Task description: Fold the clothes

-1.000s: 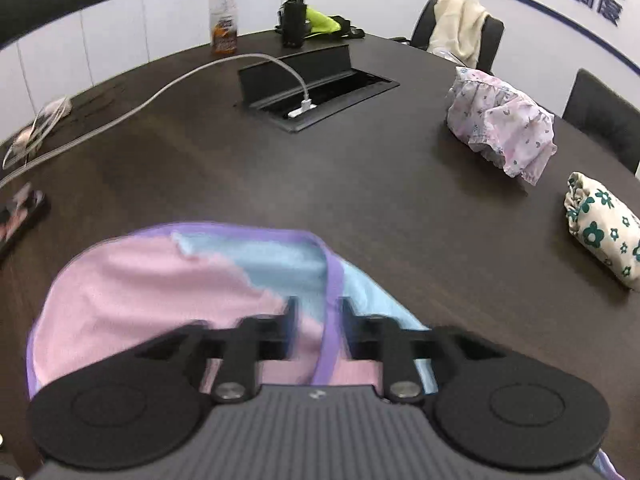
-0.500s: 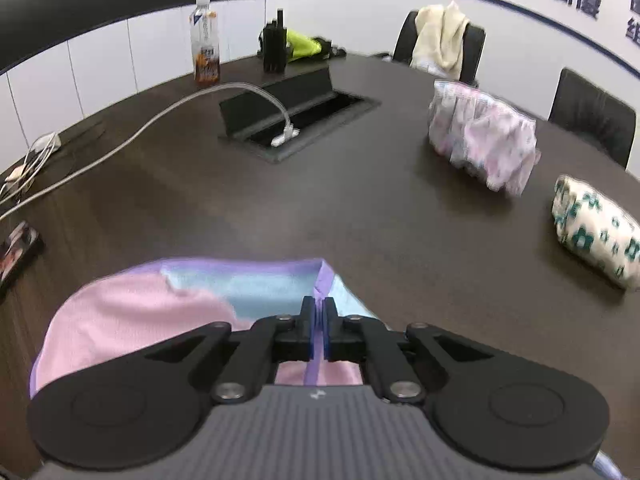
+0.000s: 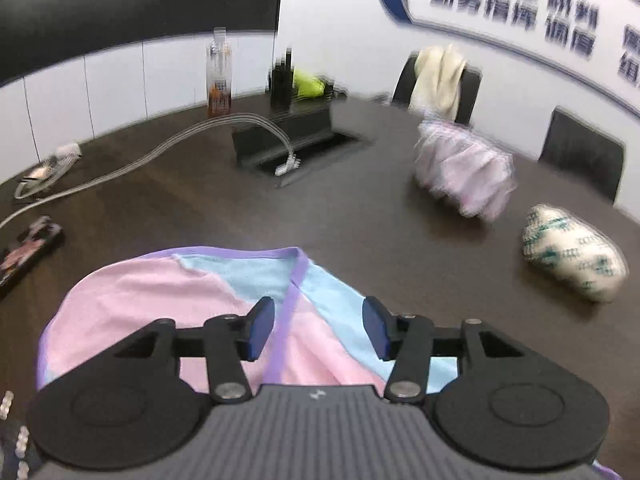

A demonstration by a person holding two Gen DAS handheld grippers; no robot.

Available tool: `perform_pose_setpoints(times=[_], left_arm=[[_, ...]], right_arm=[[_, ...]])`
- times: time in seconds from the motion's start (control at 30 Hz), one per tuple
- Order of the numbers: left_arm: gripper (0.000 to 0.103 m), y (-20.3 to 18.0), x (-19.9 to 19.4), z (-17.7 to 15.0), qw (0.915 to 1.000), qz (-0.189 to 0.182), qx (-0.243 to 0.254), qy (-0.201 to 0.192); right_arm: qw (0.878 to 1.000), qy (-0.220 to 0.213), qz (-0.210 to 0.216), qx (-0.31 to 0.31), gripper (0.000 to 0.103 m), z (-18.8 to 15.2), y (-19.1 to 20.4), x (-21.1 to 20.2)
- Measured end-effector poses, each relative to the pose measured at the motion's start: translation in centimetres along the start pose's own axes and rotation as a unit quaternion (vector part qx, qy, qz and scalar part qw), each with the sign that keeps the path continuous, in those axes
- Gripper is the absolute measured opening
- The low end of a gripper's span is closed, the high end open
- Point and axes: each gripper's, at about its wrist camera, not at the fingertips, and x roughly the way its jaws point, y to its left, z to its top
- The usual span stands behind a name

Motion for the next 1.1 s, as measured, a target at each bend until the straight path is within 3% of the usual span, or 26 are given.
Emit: perform_pose_setpoints(times=[0.13, 0.27, 0.37, 0.43, 0.53, 0.57, 0.7, 0.73, 0.77, 0.8, 0.9, 1.1], left_arm=[[0.000, 1.9, -0.6, -0.1, 0.9998, -0.013, -0.012, -0.004], [0.000, 3.7, -0.7, -0.1, 0.9997, 0.008, -0.024, 0.000], [0.001, 4.0, -1.3, -0.1, 0.9993, 0.001, -0.039, -0.003], [0.009, 3.7, -1.7, -0.1, 0.9990, -0.018, -0.042, -0.004], [0.019, 2.3, -1.7, -0.6, 0.9996, -0.028, -0.005, -0.004], [0.022, 1.8, -1.6, -0.9, 0.9996, -0.026, 0.009, -0.002], [0.023, 1.0, -1.5, -1.5, 0.9987, -0.014, 0.050, 0.004], [0.020, 0.8, -1.5, -1.5, 0.9977, -0.014, 0.066, 0.006], [0.006, 0.6, -1.5, -1.6, 0.9961, -0.014, 0.086, 0.007], [0.001, 0.5, -1.4, -1.6, 0.9939, -0.011, 0.109, 0.012], [0.001, 0.6, -1.6, -1.1, 0.9852, -0.004, 0.170, 0.024], [0.000, 1.3, -2.5, -0.8, 0.9685, -0.019, 0.243, 0.052]], right_arm=[[0.996, -0.022, 0.037, -0.078, 0.050, -5.1, 1.2, -7.0], [0.987, 0.034, 0.057, -0.145, 0.050, -10.3, 3.6, -10.5], [0.990, 0.047, 0.043, -0.128, 0.050, -12.7, 4.0, -11.7], [0.995, 0.042, 0.026, -0.081, 0.050, -13.6, 2.8, -12.0], [0.999, 0.032, 0.033, -0.026, 0.048, -14.7, 1.3, -11.9], [0.999, 0.032, 0.039, -0.021, 0.042, -15.1, 1.1, -11.8], [0.998, 0.023, 0.066, -0.011, 0.034, -16.6, 0.5, -11.5], [0.997, 0.017, 0.074, -0.008, 0.023, -16.8, 0.4, -11.5], [0.996, 0.011, 0.085, 0.000, 0.009, -16.9, 0.2, -11.4], [0.995, 0.006, 0.095, 0.009, 0.004, -17.0, 0.0, -11.4], [0.993, 0.001, 0.118, 0.030, 0.002, -16.9, -1.4, -11.9], [0.990, 0.005, 0.136, 0.044, 0.002, -16.6, -2.4, -13.1]])
